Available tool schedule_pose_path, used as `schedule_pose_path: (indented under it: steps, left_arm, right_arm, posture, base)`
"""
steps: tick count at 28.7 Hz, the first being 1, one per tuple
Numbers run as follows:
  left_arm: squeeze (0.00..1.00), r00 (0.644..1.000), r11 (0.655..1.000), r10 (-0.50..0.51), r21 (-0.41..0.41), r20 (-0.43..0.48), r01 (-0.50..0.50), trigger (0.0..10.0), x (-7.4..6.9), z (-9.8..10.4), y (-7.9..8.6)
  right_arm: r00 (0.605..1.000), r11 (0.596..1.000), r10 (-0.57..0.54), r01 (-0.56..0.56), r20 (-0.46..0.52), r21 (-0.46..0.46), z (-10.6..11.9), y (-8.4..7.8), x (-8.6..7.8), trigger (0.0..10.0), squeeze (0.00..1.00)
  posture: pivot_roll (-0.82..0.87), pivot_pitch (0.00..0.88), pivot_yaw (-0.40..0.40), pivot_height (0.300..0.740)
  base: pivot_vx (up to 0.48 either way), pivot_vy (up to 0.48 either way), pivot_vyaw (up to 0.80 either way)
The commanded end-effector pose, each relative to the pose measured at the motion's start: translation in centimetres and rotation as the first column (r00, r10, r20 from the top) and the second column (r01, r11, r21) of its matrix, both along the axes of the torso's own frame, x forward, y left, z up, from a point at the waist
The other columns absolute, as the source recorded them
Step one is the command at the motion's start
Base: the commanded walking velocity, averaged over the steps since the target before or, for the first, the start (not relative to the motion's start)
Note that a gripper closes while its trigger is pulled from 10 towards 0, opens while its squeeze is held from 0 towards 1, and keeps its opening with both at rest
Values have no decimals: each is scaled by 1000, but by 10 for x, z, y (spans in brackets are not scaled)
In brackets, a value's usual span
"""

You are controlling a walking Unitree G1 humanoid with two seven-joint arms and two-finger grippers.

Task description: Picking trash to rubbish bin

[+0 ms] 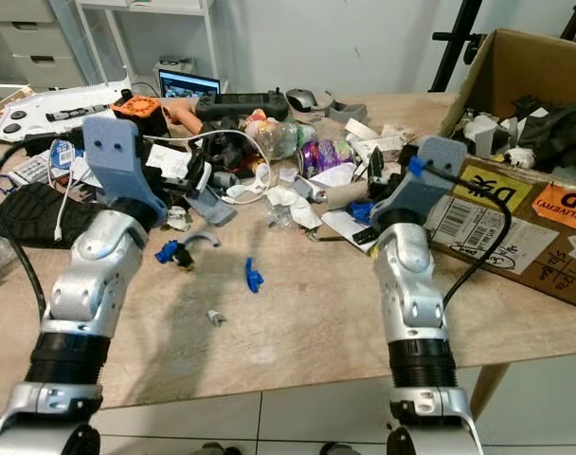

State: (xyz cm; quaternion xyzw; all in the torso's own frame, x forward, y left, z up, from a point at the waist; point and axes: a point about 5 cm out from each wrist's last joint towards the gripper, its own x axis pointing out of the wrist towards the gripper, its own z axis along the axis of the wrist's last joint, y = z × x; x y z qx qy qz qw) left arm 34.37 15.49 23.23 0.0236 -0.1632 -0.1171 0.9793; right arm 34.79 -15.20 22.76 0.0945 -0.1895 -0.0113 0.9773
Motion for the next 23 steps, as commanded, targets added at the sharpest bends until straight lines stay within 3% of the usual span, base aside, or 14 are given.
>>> schedule_pose_path:
  steps: [1,9,12,17,23]
  left_arm:
    - [0,999,999,-28,17,27,27,10000,-5,0,-5]
    - [0,999,999,-46,-16,11,46,10000,-11,-4,-14]
    - [0,997,999,-34,-36,-76,31,10000,-4,-13,-14]
    - [0,999,999,-2,-34,-45,0,10000,-1,-8,-11]
    - [0,998,996,-47,-84,-52,42,10000,-2,-7,-18]
  right_arm:
    - [1000,1000,8,-8,19,-13,-2,3,-5,10000,0]
    - [1000,1000,15,-15,5,-26,-17,9,-11,10000,0]
    - [1000,1000,18,-18,-2,-24,-20,14,-12,10000,0]
    - [1000,999,20,-21,-7,-30,-22,15,-11,10000,0]
    - [1000,999,22,-22,-10,-36,-24,15,-10,10000,0]
  posture:
    - [40,145,4,740]
    - [41,81,5,740]
    - [39,78,-1,740]
    - [35,54,-6,740]
    - [29,42,-1,740]
  base:
    - [0,0,0]
    - [0,0,0]
    - [0,0,0]
    - [0,0,0]
    - [0,0,0]
